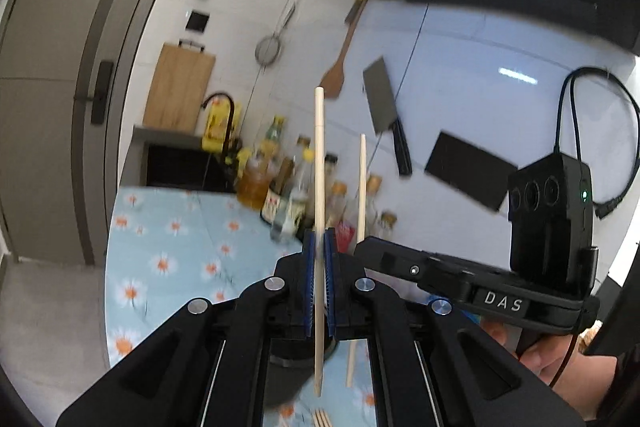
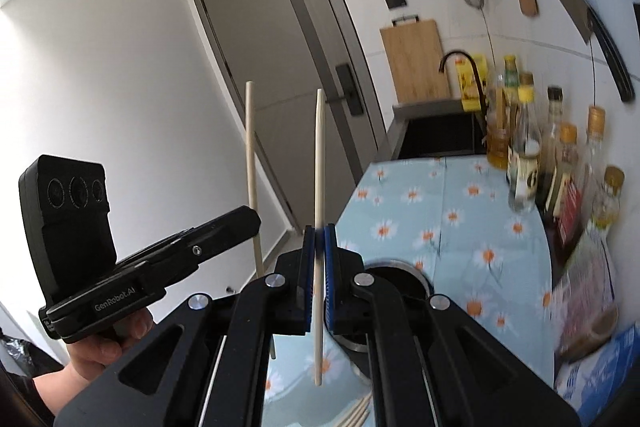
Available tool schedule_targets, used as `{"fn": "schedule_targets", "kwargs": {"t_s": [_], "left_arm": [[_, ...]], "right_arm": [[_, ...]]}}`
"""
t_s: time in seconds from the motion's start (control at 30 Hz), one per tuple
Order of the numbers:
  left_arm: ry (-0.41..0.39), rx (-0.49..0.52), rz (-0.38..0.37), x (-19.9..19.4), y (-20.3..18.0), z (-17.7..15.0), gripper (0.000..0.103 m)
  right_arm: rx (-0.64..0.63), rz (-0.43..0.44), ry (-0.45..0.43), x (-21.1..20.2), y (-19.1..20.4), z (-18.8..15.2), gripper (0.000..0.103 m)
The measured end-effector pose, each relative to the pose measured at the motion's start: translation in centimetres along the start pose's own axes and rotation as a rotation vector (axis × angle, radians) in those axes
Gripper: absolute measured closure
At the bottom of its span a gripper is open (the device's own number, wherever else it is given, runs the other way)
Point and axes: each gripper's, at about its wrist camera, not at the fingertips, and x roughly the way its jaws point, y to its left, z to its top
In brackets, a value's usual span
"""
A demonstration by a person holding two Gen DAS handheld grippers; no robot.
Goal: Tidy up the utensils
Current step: 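Lift both held chopsticks upright and carry them over the black holder, then open both tools to drop the chopsticks into the black holder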
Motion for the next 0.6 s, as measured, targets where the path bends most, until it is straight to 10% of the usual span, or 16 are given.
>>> {"fn": "schedule_targets", "kwargs": {"t_s": [0.3,0.6], "left_arm": [[-0.102,-0.013,-0.065,2.9,2.4,-0.4,0.099],[-0.039,-0.089,-0.046,6.0,5.3,-3.5,0.099]], "right_arm": [[-0.02,-0.035,-0.085,2.3,-2.1,0.8,0.097],[0.006,-0.083,-0.049,4.9,-4.0,-1.3,0.097]]}}
